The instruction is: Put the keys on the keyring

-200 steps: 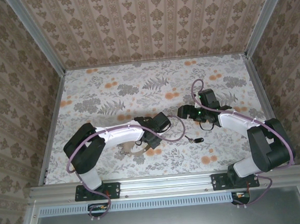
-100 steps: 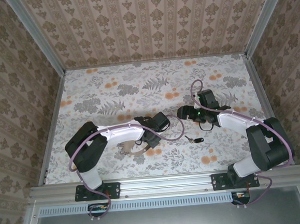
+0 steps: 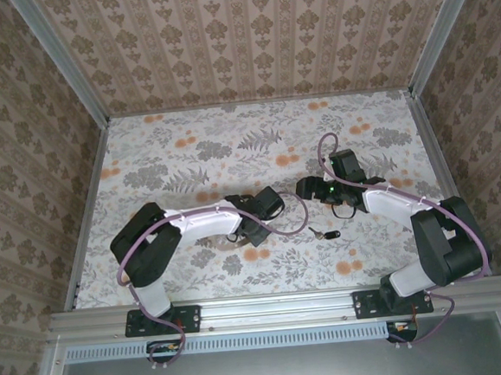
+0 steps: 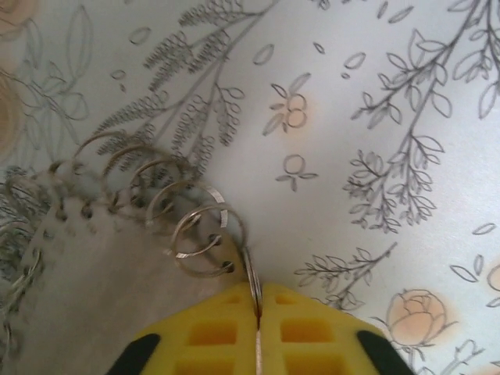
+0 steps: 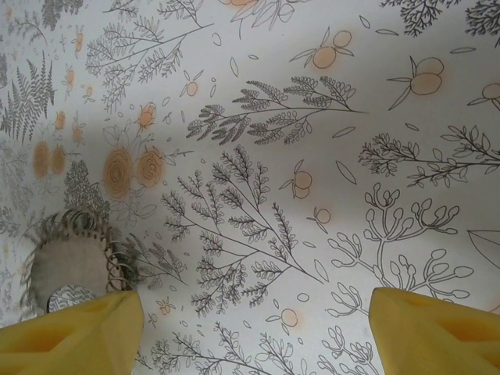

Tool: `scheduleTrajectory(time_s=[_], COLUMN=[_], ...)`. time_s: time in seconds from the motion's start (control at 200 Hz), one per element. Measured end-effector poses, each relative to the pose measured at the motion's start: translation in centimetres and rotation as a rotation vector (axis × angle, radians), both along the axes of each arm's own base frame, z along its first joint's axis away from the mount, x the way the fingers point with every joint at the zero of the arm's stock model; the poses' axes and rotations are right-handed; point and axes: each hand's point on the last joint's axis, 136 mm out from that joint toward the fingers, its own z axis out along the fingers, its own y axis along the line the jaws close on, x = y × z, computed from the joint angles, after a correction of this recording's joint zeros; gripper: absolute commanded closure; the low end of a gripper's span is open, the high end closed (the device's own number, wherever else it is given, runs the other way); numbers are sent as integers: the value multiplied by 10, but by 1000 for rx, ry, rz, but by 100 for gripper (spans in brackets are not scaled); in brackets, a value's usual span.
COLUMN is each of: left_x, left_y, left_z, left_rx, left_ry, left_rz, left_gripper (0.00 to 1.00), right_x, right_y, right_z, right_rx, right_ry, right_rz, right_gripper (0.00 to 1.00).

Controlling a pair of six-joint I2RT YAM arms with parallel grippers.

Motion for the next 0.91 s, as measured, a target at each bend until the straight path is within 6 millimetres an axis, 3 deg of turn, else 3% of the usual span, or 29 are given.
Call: scheduleTrajectory(time_s=[0.185, 0.315, 0.535, 0.635, 0.72, 0.905], left_x=[12, 24, 54, 63, 68, 77], left_y=[1, -3, -12, -8, -4, -8], left_z=[5, 22, 93, 124, 143, 187], left_rx=[-13, -73, -297, -409, -484, -648], left_ry=[-5, -4, -57, -75, -74, -63], left_rz=[5, 1, -19, -28, -34, -94], left_gripper=[100, 100, 100, 100, 100, 100], right_x=[-7, -9, -4, -3, -3, 3], right_y=[-2, 0, 11, 19, 25, 44], right_z=[-3, 8, 59, 72, 82, 124], right_rx=[10, 29, 120, 164, 204, 303], right_ry=[0, -25, -174, -208, -218, -305], right_rz=[-9, -12, 16, 48, 71, 141], right_gripper=[22, 22, 27, 32, 34, 42])
